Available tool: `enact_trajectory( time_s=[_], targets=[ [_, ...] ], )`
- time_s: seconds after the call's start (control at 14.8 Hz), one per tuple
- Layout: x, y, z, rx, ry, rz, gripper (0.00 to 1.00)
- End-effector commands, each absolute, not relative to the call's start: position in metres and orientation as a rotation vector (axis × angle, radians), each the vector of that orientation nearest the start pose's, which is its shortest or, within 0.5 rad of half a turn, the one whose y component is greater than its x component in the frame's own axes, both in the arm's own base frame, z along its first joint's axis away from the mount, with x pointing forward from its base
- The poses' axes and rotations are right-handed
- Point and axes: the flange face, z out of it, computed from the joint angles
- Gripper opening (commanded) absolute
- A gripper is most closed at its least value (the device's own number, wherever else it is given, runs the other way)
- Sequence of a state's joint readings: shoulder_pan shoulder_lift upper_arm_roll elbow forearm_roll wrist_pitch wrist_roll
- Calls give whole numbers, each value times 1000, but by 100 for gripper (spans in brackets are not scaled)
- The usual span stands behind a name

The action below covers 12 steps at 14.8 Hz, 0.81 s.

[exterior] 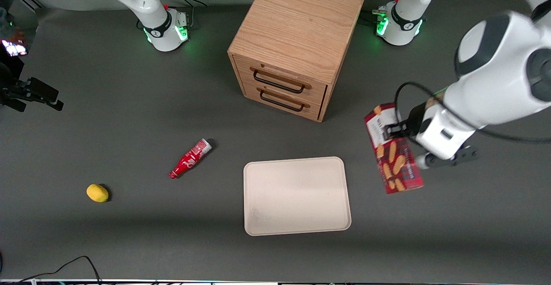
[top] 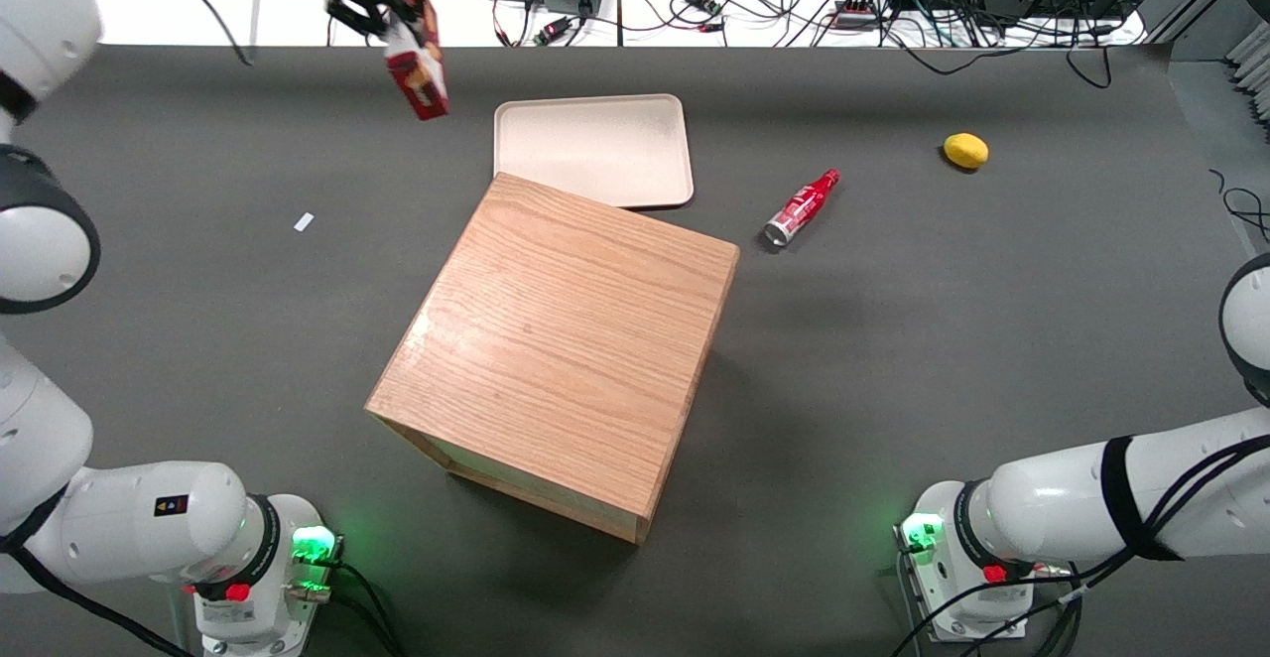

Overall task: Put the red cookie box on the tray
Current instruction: 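Lift the box upright and carry it over the white tray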

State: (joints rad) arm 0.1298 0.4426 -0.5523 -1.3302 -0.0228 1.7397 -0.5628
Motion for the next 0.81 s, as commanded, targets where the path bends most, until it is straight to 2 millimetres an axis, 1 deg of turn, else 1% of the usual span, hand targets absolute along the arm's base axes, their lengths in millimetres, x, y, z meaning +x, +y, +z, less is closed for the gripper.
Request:
enact_trajectory(
  time_s=[0.0,0.07,0.2,0.27,0.34,0.41,0.47,0.54,0.74],
  targets=[
    [653,-238,457,-3345,-316,67,0],
    [659,-245,430,-3341,-328,46,0],
    [666,-267,378,-3294,-298,4,0],
    [669,-273,353,-3271,-309,-29,0],
    [670,-284,334,-3256,-304,-70,0],
    [671,-290,317,-3249,-295,-104,0],
    [670,-297,303,-3244,-283,-123,0],
    [667,-303,294,-3237,-257,-127,0],
    [661,-309,275,-3232,-206,-151,0]
  ],
)
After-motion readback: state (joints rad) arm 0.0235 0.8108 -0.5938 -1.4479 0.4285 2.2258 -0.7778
